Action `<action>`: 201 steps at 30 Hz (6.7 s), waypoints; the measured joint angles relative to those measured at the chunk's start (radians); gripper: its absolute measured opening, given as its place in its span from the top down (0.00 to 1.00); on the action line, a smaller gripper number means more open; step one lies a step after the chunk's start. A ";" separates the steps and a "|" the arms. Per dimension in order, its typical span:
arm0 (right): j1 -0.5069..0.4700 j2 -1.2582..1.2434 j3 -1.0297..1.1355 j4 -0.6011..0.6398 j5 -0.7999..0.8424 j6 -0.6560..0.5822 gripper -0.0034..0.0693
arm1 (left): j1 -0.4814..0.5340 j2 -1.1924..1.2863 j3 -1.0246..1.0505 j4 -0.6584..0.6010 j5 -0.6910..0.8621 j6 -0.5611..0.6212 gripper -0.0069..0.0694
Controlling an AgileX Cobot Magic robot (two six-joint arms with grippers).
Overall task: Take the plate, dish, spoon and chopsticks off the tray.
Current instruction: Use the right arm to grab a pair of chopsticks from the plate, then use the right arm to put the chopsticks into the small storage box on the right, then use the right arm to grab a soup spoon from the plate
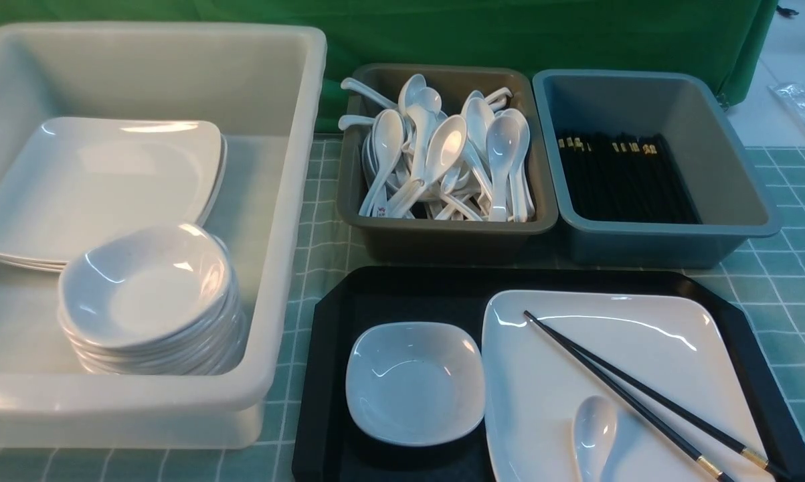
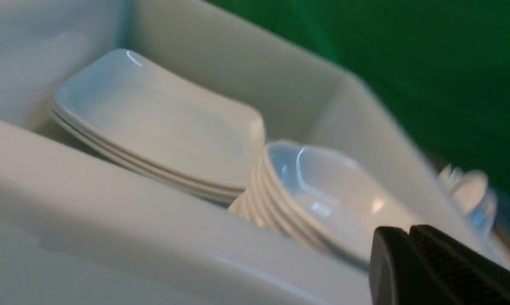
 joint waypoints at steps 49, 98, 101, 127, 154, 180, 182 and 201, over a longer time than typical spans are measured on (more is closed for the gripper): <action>0.038 0.089 -0.117 0.165 -0.082 0.409 0.76 | -0.380 0.856 -0.630 -0.225 0.528 0.685 0.89; 0.208 1.769 -0.995 0.020 0.407 -0.394 0.33 | -0.380 0.650 -0.728 -0.267 0.764 0.846 0.89; 0.208 1.777 -1.002 0.019 0.421 -0.395 0.47 | -0.380 0.650 -0.728 -0.267 0.764 0.846 0.89; 0.163 1.607 -1.356 0.087 0.357 -0.126 0.75 | -0.380 0.650 -0.728 -0.328 0.511 0.857 0.89; 0.002 2.036 -2.024 0.135 0.752 -0.025 0.60 | -0.380 0.650 -0.728 -0.311 0.562 0.865 0.89; 0.519 1.473 -0.877 -0.052 0.462 0.553 0.32 | -0.380 0.650 -0.728 -0.290 0.595 0.885 0.89; 0.533 1.483 -0.873 -0.036 0.421 0.558 0.31 | -0.380 0.650 -0.728 -0.290 0.595 0.885 0.89; 0.559 1.666 -0.867 0.007 0.343 0.560 0.35 | -0.380 0.650 -0.728 -0.297 0.607 0.885 0.89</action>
